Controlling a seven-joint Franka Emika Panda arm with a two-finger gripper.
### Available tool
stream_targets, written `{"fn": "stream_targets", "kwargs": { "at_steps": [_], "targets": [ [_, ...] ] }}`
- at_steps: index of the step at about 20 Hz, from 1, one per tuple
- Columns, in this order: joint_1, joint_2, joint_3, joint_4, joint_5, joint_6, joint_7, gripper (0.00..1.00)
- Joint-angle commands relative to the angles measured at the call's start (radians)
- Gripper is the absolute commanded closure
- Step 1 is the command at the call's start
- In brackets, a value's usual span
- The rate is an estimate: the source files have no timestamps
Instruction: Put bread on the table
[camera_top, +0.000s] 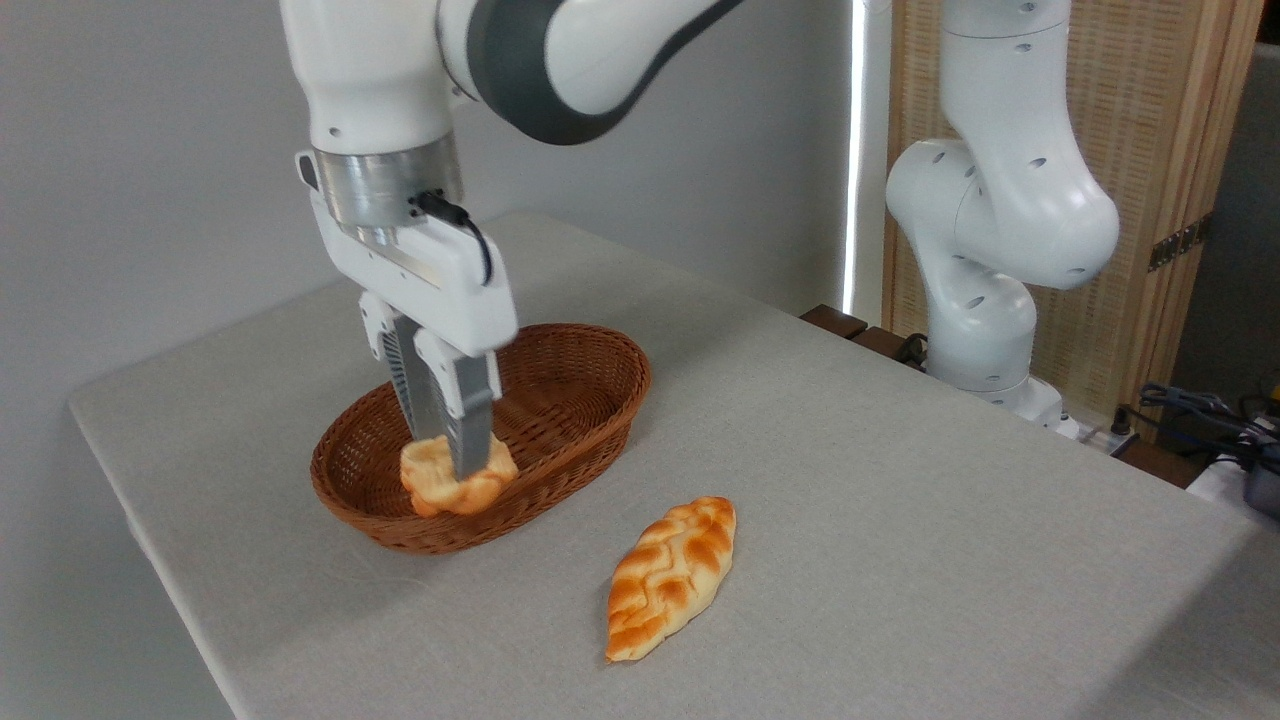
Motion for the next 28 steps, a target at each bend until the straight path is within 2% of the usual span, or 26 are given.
{"fn": "stream_targets", "kwargs": {
  "at_steps": [1,3,6,28],
  "targets": [
    [-0.006,0.0,0.058,-0.072,-0.004,0.003,0.077,0.03],
    [-0.006,0.003,0.093,-0.092,-0.004,0.005,0.112,0.0],
    [-0.006,0.004,0.114,-0.114,-0.004,0.005,0.155,0.0],
    [-0.008,0.035,0.112,-0.112,-0.004,0.014,0.16,0.0]
  ]
}}
